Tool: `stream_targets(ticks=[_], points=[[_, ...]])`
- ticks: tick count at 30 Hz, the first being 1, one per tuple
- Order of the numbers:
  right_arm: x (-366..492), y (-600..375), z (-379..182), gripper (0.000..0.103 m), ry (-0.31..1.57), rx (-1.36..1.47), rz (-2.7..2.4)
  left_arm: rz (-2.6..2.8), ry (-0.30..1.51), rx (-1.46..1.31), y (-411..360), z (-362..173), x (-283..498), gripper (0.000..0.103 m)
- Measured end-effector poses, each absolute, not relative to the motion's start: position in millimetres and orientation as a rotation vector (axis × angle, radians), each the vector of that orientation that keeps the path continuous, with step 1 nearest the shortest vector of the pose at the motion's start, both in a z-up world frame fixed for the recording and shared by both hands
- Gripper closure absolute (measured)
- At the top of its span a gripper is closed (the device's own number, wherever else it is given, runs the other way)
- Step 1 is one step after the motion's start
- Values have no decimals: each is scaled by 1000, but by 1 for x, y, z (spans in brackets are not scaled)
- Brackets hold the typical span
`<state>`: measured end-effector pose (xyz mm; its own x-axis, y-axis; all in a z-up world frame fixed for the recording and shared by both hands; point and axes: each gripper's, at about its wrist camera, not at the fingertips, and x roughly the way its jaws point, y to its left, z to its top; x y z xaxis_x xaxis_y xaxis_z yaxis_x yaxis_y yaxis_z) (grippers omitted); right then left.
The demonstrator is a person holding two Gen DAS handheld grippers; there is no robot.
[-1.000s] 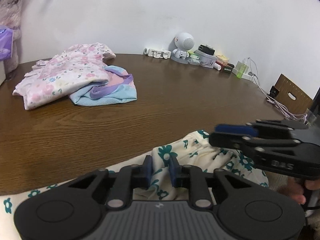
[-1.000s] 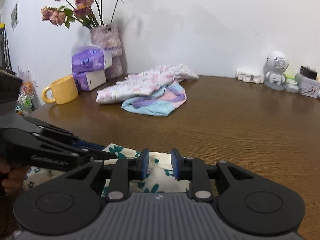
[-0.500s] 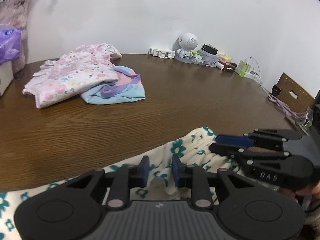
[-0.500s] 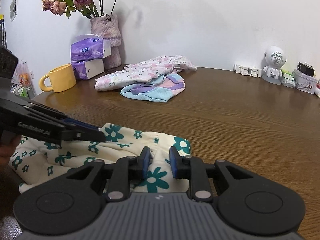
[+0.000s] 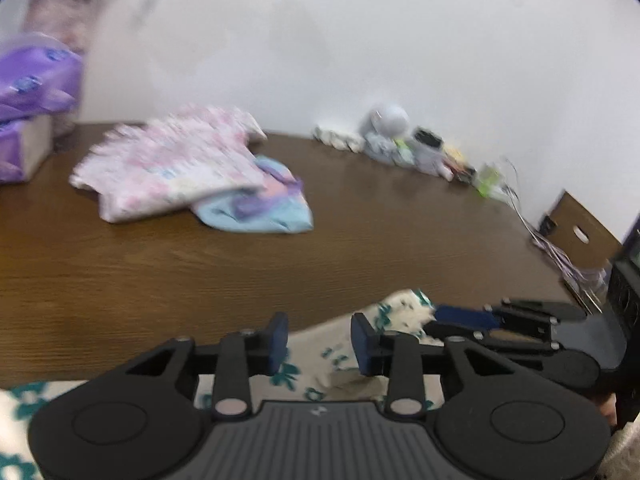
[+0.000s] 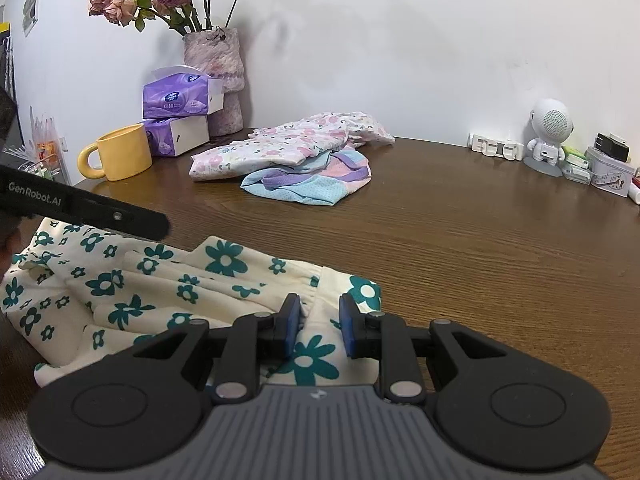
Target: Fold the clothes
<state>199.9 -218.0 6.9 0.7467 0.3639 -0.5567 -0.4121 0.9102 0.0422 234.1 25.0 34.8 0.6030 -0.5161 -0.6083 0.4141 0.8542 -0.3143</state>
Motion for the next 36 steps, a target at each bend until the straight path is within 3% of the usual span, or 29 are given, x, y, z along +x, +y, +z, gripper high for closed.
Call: stream_targets(ticks=[4, 5, 6, 8, 10, 13, 15, 17, 25, 27, 28, 30, 32, 36], points=[[200, -217, 7, 81, 590, -89, 427, -604, 815, -143, 8, 21, 245, 76], [200, -217, 7, 81, 589, -89, 427, -601, 812, -125, 5, 21, 244, 87], [200, -217, 7, 81, 589, -89, 427, -599, 809, -107, 3, 21, 244, 91], [199, -217, 7, 81, 589, -90, 427, -582, 800, -82, 0, 24, 241, 91], [199, -217, 7, 81, 589, -92, 426, -539, 793, -99, 7, 27, 238, 83], [199, -217, 7, 81, 587, -94, 426, -511, 729, -94, 14, 39, 221, 79], [199, -216, 7, 81, 587, -95, 426, -554, 673, -64, 12, 52, 200, 65], [199, -216, 7, 81, 586, -96, 425, -653, 646, -17, 3, 58, 180, 43], [199, -217, 7, 81, 592, -85, 428, -761, 620, 322, -49, 49, 144, 39], [200, -219, 7, 81, 595, -78, 431, -729, 634, 408, -60, 39, 146, 47], [200, -219, 7, 81, 596, -74, 433, -723, 638, 427, -61, 35, 147, 62], [200, -220, 7, 81, 597, -70, 434, -720, 645, 422, -60, 31, 149, 70], [200, -221, 8, 81, 596, -71, 435, -701, 639, 385, -54, 32, 151, 94], [200, -221, 8, 81, 592, -76, 438, -674, 637, 333, -37, 34, 154, 95]])
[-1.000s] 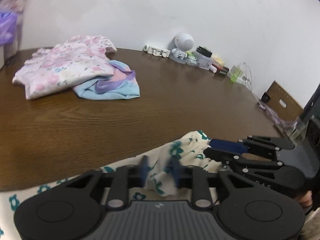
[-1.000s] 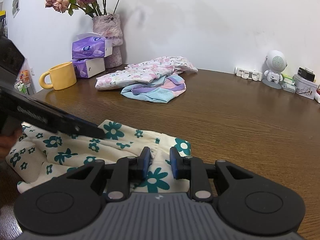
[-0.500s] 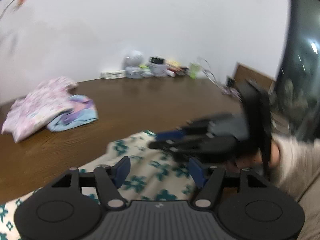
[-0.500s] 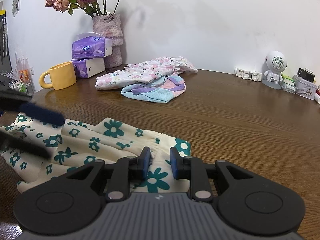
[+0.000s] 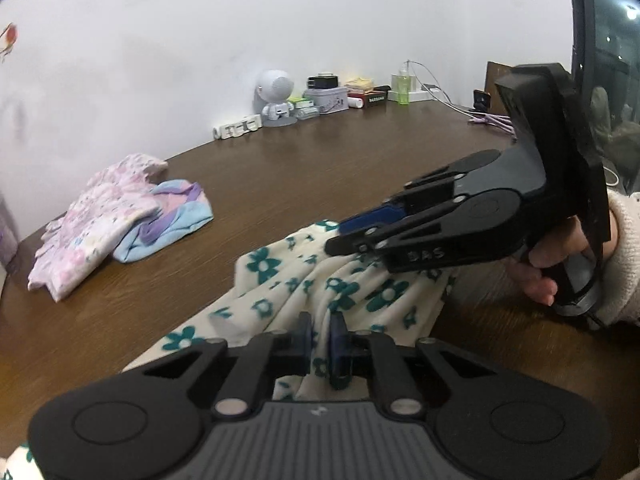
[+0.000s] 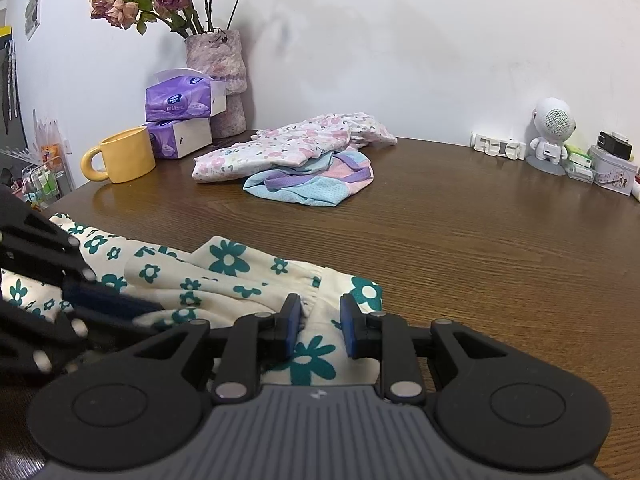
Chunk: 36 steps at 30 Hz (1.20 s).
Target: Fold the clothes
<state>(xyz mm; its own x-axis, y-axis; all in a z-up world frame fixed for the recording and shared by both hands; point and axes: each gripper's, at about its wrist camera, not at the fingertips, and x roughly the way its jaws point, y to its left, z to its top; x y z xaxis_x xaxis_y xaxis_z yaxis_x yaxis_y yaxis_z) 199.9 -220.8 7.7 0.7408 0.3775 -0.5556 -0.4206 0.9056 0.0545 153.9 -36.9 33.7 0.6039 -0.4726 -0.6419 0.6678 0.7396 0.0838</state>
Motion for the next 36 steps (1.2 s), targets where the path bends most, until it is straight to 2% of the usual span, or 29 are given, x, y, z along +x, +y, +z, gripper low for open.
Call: stream_targets(ticks=[10, 14, 21, 23, 27, 29, 30, 34, 36], points=[[186, -232, 23, 80, 543, -34, 461, -682, 654, 260, -23, 26, 154, 95], [166, -245, 35, 70, 523, 16, 522, -690, 670, 210, -18, 25, 158, 94], [156, -233, 23, 72, 588, -47, 482, -680, 673, 160, -12, 25, 157, 91], [157, -232, 21, 72, 597, -46, 473, -667, 673, 147, -8, 30, 156, 83], [155, -230, 17, 72, 596, -51, 461, -660, 580, 109, 3, 48, 143, 75], [154, -228, 16, 72, 595, -58, 454, -696, 542, 101, 3, 54, 135, 59], [154, -227, 16, 72, 593, -62, 451, -719, 545, 115, -2, 53, 133, 57], [152, -224, 15, 72, 588, -77, 437, -735, 607, 234, -26, 37, 131, 58], [152, -225, 14, 72, 591, -69, 438, -706, 635, 257, -30, 30, 135, 63]])
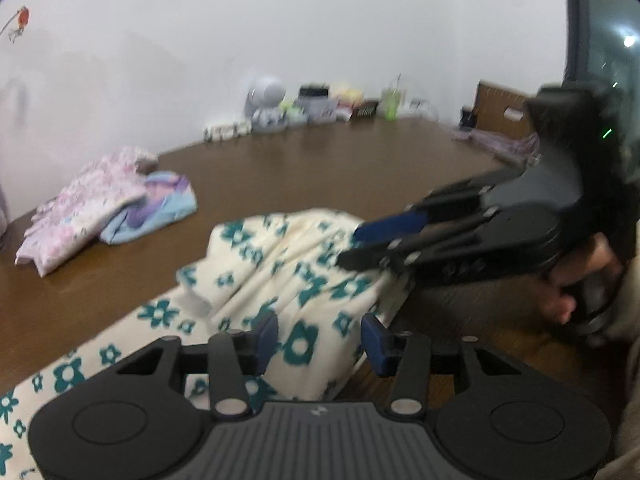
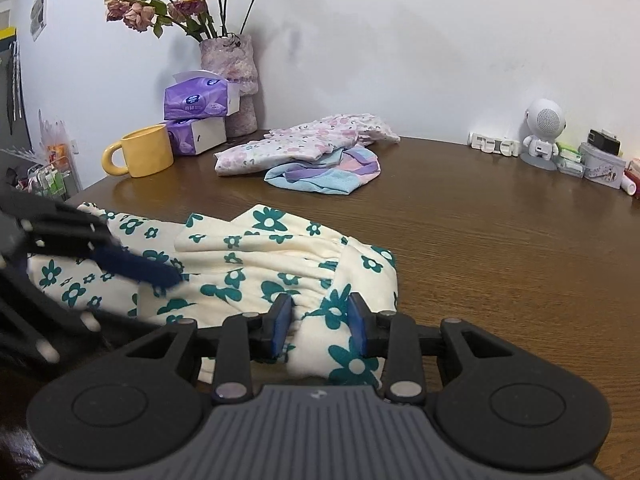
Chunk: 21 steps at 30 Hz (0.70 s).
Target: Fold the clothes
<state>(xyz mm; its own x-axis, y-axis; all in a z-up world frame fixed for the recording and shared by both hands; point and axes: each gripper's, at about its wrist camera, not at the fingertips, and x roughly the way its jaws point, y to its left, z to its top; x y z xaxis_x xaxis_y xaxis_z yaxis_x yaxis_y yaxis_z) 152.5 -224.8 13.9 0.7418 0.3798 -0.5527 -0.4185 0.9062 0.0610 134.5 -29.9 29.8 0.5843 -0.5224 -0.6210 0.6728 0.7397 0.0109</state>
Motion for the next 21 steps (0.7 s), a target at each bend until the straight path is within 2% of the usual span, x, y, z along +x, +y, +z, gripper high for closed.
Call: stream_targets(ticks=[2, 4, 15, 21], points=[[152, -224, 13, 72, 588, -79, 435, -682, 648, 259, -29, 27, 138, 78], [150, -221, 13, 72, 579, -100, 430, -671, 651, 254, -27, 27, 140, 83], [154, -257, 38, 75, 576, 86, 390, -694, 656, 202, -14, 23, 143, 83], [156, -292, 30, 65, 666, 320, 392, -694, 657, 192, -13, 23, 144, 83]])
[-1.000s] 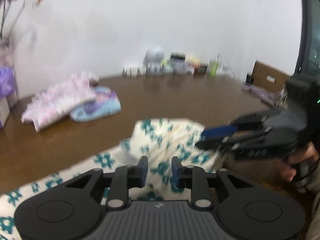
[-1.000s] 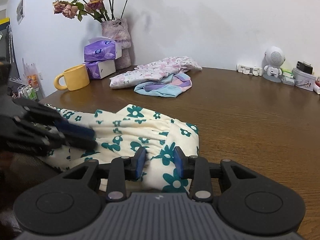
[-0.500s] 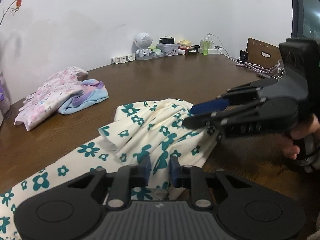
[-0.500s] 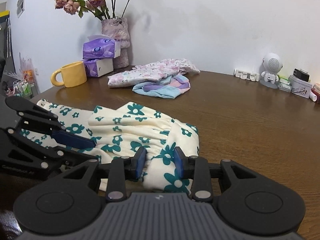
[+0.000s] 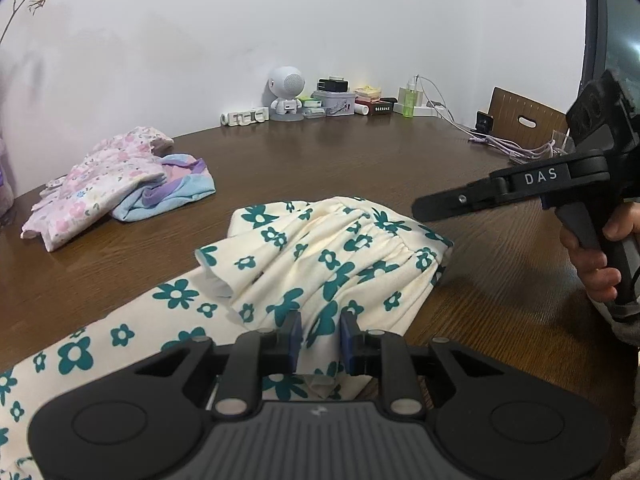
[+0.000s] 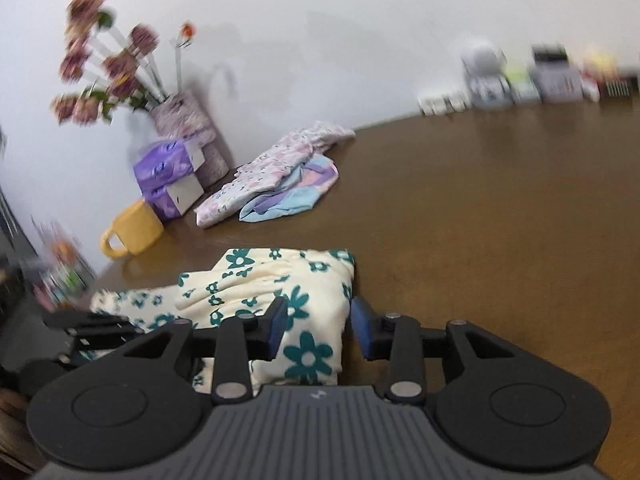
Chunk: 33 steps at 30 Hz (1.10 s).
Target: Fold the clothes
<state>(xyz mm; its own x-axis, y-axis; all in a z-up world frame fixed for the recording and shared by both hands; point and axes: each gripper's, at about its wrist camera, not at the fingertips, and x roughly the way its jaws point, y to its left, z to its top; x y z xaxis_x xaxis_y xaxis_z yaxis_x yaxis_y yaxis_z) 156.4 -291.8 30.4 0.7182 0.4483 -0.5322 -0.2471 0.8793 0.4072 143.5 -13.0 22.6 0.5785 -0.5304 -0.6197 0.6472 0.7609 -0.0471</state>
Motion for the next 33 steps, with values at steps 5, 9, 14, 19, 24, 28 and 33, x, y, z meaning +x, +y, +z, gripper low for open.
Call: stream_targets(ticks=[5, 9, 14, 19, 24, 28, 33], points=[[159, -302, 13, 60, 729, 460, 405, -693, 659, 169, -11, 21, 145, 82], [160, -307, -2, 57, 751, 570, 420, -692, 657, 159, -10, 21, 145, 82], [163, -309, -15, 59, 752, 685, 466, -689, 650, 154, -10, 20, 143, 82], [165, -299, -16, 62, 735, 688, 448, -685, 643, 164, -12, 20, 141, 82], [163, -297, -13, 82, 713, 684, 436, -685, 637, 166, -15, 20, 141, 81], [157, -289, 11, 84, 651, 530, 425, -702, 639, 175, -29, 22, 145, 81], [147, -279, 39, 84, 605, 262, 364, -730, 640, 163, -41, 32, 146, 73]])
